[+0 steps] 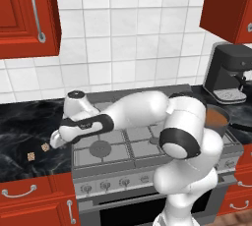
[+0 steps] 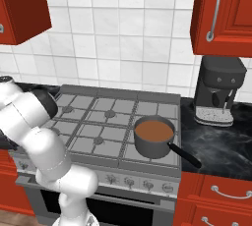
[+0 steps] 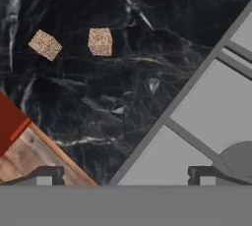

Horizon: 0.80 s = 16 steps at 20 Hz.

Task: Pick up the sugar cube(s) and place them in the saucepan with hot chocolate.

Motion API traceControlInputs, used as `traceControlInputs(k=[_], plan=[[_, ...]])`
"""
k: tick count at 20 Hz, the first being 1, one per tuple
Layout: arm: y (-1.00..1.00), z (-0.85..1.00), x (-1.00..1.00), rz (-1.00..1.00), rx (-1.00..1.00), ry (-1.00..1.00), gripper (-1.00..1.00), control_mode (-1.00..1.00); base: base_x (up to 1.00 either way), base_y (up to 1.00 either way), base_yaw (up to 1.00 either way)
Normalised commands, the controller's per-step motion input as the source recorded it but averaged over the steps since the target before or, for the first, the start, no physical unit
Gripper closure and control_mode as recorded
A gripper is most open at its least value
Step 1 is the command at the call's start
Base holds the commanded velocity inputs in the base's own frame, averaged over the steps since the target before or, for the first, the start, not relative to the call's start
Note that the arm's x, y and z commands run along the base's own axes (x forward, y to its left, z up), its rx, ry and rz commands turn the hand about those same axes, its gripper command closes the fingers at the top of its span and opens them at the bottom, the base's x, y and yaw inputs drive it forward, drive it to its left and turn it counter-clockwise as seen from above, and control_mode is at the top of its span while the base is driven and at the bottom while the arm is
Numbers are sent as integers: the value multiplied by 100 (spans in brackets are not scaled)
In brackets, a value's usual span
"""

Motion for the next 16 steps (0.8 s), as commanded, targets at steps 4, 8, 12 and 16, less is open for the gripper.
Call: traceControlInputs(k=[4,8,12,16], plan=[[33,-1,8,8,0,-9,-100,-100,0,0,0],[23,-7,24,5,0,-13,-100,-100,0,0,0],[21,0,11,4,0,-8,-100,-100,0,0,0],[25,0,3,1,0,-1,-100,-100,0,0,0]])
